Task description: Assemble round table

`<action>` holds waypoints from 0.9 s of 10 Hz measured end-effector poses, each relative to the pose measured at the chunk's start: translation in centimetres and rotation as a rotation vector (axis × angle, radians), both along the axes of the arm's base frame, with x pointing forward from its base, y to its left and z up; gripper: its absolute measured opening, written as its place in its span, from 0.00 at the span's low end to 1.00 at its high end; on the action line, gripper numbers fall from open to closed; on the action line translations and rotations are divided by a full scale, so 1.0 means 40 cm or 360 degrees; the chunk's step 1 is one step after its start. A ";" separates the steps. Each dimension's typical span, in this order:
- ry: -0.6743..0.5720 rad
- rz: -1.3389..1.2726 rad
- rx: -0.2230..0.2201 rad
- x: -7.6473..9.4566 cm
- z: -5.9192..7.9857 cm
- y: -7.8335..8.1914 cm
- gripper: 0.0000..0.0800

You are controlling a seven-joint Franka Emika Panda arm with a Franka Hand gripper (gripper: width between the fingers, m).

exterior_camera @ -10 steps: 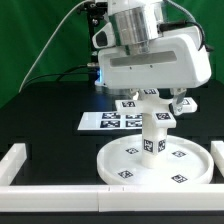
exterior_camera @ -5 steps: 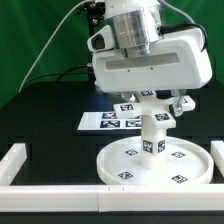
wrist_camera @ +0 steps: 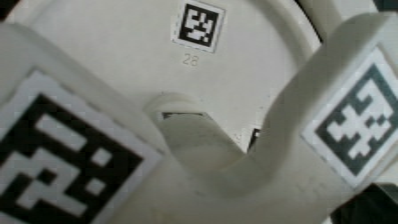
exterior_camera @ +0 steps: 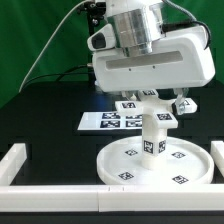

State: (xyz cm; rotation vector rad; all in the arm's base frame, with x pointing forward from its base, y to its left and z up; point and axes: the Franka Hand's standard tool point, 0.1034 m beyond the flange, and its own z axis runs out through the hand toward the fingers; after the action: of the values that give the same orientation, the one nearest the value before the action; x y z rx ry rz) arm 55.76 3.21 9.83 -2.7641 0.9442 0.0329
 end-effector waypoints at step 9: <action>0.0038 0.0120 0.0015 -0.008 0.003 -0.023 0.81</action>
Offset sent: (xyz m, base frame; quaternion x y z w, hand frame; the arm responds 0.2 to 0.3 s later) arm 0.0012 -0.0200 0.0138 -0.0639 -0.0435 -0.0755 0.9941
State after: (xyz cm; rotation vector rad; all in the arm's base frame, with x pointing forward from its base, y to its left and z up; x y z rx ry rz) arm 55.45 2.29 9.96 -2.7958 0.8428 0.0826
